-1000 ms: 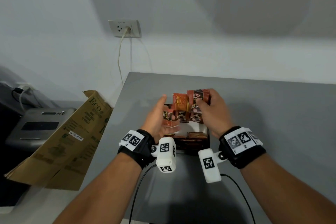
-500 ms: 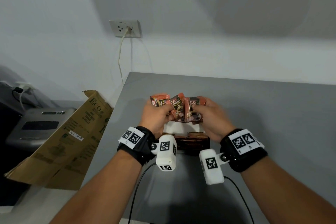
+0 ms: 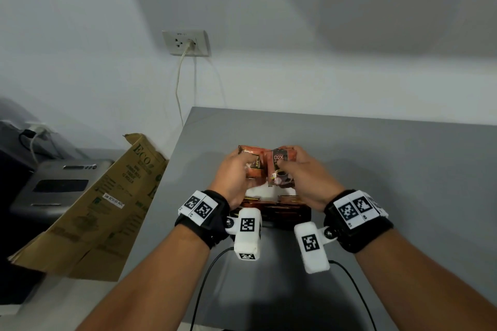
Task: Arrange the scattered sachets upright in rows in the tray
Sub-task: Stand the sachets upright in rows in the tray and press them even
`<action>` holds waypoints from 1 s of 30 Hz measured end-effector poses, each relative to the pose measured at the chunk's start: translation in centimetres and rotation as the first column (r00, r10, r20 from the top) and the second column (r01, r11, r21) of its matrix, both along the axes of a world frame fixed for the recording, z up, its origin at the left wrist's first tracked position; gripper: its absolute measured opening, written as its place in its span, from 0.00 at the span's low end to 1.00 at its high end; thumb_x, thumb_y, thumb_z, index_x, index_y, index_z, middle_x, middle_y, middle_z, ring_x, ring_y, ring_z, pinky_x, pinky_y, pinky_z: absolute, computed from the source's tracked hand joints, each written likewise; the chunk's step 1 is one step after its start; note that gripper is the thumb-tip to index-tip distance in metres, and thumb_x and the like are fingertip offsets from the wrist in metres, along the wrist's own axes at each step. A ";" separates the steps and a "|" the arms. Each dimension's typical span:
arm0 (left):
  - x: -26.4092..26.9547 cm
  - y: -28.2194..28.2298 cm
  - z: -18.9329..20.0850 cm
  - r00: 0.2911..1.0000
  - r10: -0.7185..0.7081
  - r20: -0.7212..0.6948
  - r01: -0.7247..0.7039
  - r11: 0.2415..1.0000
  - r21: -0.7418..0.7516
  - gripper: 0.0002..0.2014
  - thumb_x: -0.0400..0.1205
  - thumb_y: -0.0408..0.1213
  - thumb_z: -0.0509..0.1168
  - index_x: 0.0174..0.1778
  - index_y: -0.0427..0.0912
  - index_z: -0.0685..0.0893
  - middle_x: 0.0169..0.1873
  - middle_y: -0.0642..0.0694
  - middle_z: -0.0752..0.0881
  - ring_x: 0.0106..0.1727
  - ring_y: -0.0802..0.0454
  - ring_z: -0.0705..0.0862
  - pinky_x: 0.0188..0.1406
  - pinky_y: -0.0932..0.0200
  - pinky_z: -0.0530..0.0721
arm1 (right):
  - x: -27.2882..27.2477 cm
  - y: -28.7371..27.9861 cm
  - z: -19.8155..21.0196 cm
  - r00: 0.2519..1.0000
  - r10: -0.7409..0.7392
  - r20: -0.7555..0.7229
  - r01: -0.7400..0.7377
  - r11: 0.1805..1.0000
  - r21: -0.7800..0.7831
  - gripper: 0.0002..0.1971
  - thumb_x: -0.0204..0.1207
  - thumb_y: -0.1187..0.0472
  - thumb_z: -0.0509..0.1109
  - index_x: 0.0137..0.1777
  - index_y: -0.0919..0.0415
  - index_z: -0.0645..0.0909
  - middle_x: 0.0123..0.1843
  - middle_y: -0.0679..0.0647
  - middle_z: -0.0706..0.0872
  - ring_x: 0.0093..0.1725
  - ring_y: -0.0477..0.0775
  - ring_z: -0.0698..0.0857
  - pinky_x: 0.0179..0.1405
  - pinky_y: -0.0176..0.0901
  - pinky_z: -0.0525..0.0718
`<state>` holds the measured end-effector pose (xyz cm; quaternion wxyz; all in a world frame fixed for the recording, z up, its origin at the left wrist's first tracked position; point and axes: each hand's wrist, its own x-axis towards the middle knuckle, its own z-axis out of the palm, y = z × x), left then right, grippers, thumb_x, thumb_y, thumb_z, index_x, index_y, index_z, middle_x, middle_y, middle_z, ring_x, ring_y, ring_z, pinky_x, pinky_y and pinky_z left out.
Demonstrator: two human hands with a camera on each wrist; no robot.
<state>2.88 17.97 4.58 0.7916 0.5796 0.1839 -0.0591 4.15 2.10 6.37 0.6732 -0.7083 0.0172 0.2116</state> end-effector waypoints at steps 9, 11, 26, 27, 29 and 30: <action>0.2 0.8 -0.7 0.996 0.084 0.023 -0.085 0.996 0.034 0.10 0.79 0.17 0.66 0.45 0.37 0.81 0.42 0.37 0.88 0.39 0.43 0.88 0.41 0.48 0.91 | 1.3 -1.7 0.3 0.981 -0.158 -0.113 0.181 0.954 0.239 0.13 0.77 0.77 0.68 0.60 0.66 0.80 0.54 0.66 0.90 0.53 0.66 0.89 0.63 0.65 0.84; 0.3 0.5 -0.4 0.998 0.066 0.019 -0.065 0.997 -0.039 0.10 0.80 0.17 0.63 0.43 0.36 0.79 0.40 0.36 0.87 0.38 0.43 0.88 0.38 0.49 0.92 | 1.2 -1.5 0.6 0.994 -0.095 -0.059 0.106 0.970 0.217 0.14 0.75 0.76 0.72 0.59 0.66 0.82 0.54 0.65 0.90 0.53 0.66 0.89 0.60 0.62 0.86; -0.5 -0.9 0.3 0.990 -0.140 -0.025 0.125 0.938 -0.324 0.20 0.78 0.33 0.65 0.65 0.30 0.82 0.56 0.29 0.87 0.54 0.37 0.88 0.58 0.43 0.85 | -0.4 0.2 1.0 0.848 0.311 0.429 -0.033 0.839 -0.544 0.35 0.77 0.48 0.74 0.82 0.51 0.69 0.78 0.47 0.69 0.79 0.49 0.65 0.76 0.40 0.62; -0.5 -0.7 0.3 0.989 -0.148 -0.023 0.131 0.931 -0.340 0.20 0.78 0.32 0.64 0.65 0.29 0.82 0.55 0.30 0.87 0.52 0.37 0.89 0.55 0.44 0.87 | -0.4 -0.1 1.4 0.826 0.370 0.425 -0.089 0.830 -0.550 0.41 0.73 0.47 0.78 0.84 0.50 0.65 0.81 0.44 0.66 0.81 0.46 0.61 0.76 0.39 0.59; -0.6 -0.4 0.4 0.982 -0.189 -0.015 0.169 0.909 -0.381 0.17 0.76 0.32 0.64 0.59 0.29 0.84 0.49 0.32 0.88 0.47 0.40 0.89 0.50 0.48 0.88 | -0.4 -0.3 2.3 0.739 0.521 0.428 -0.183 0.766 -0.616 0.54 0.63 0.45 0.85 0.86 0.49 0.59 0.83 0.43 0.64 0.82 0.43 0.60 0.78 0.39 0.58; -0.7 -0.4 0.4 0.976 -0.219 -0.005 0.199 0.896 -0.397 0.16 0.73 0.31 0.66 0.56 0.31 0.85 0.48 0.33 0.88 0.46 0.41 0.89 0.49 0.49 0.87 | -0.3 -0.2 2.4 0.694 0.581 0.424 -0.199 0.721 -0.663 0.56 0.60 0.45 0.86 0.86 0.49 0.58 0.84 0.44 0.65 0.81 0.44 0.61 0.80 0.40 0.59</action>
